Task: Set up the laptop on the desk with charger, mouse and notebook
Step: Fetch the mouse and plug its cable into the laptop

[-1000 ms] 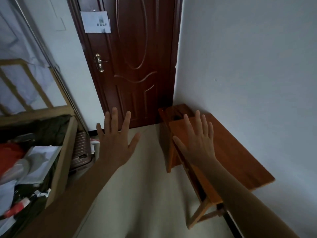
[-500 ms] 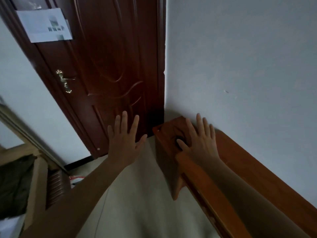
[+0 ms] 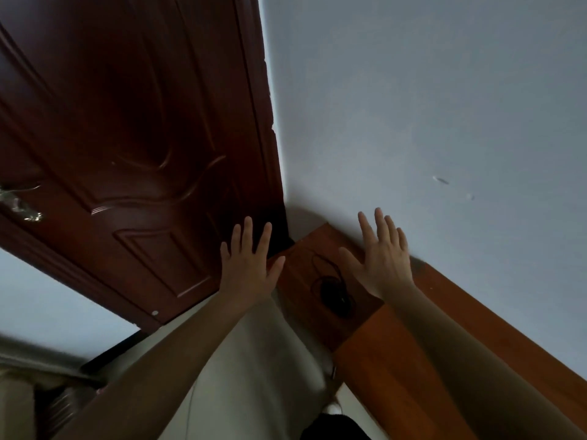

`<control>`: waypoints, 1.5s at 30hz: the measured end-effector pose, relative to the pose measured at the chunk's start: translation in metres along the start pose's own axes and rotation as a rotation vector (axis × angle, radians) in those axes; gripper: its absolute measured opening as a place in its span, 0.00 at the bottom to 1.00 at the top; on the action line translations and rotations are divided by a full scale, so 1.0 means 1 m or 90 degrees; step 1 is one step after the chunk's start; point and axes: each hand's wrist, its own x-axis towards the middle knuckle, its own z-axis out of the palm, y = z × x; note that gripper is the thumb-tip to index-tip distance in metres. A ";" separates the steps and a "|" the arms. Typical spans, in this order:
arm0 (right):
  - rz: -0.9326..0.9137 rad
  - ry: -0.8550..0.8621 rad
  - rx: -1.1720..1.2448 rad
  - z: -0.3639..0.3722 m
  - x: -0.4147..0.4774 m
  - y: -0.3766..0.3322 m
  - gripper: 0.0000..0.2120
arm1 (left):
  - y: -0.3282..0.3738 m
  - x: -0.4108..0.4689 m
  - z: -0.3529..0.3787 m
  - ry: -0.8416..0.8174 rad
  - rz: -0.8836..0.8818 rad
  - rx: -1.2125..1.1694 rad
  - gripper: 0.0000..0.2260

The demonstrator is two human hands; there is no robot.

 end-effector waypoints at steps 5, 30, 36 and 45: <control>0.027 -0.044 0.026 0.033 0.072 0.012 0.36 | -0.013 0.078 0.031 -0.056 0.017 -0.001 0.33; 0.436 -0.359 0.059 0.298 0.071 -0.004 0.38 | -0.065 0.261 0.311 -0.483 0.137 0.030 0.31; 0.412 -0.366 0.061 0.325 0.053 0.004 0.41 | -0.067 0.243 0.336 -0.522 0.142 -0.029 0.17; 0.351 -0.360 0.097 0.273 0.057 0.026 0.40 | -0.033 0.243 0.274 -0.398 0.126 -0.148 0.07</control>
